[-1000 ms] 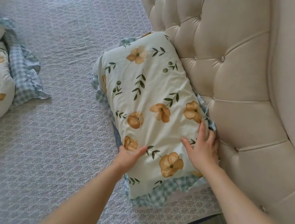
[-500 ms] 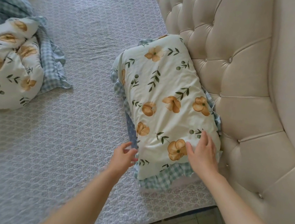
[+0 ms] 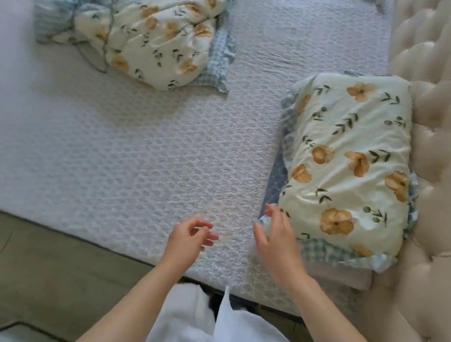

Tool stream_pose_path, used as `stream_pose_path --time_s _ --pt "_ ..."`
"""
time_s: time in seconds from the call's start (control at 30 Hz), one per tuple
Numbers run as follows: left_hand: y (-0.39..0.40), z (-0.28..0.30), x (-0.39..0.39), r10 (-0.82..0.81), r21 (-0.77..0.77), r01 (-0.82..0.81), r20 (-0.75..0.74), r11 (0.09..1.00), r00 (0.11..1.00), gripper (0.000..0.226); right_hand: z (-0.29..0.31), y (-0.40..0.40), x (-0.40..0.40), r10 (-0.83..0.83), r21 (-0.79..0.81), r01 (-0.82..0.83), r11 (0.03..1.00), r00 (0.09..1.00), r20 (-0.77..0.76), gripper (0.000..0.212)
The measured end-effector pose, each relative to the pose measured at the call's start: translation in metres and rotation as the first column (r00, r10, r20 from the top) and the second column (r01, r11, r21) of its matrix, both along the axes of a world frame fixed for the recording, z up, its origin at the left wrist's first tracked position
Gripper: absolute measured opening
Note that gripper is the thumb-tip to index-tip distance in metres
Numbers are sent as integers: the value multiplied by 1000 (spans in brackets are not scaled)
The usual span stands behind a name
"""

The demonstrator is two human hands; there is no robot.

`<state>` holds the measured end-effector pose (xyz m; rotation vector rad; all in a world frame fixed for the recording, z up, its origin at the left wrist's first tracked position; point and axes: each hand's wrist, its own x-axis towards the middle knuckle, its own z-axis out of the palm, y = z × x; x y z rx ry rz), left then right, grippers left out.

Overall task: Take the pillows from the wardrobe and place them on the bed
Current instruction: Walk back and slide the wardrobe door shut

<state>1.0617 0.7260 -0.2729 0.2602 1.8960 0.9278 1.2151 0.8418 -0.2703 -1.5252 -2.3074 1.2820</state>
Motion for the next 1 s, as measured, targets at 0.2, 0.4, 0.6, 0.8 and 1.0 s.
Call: stream_pose_path --time_s 0.2,0.4,0.6,0.8,1.0 --pt "-96 26 -22 354 36 -354 -10 935 935 17 9 -55 -57 307 42 -306 951 952 -17 44" --pt "-201 42 -47 587 53 -585 -78 809 805 15 15 -128 -119 540 -4 -540 842 842 -17 40" --pt "-314 52 -82 662 -26 -696 -283 718 694 19 18 -222 -187 703 -25 -704 709 710 -37 37" --pt "-413 73 -124 654 -66 -797 -534 600 536 10 26 -331 -262 838 -58 -850 524 527 -140 36" --pt "-476 104 -135 615 -7 -871 -705 492 353 15 42 -405 -314 892 -105 -919 381 395 -221 32"
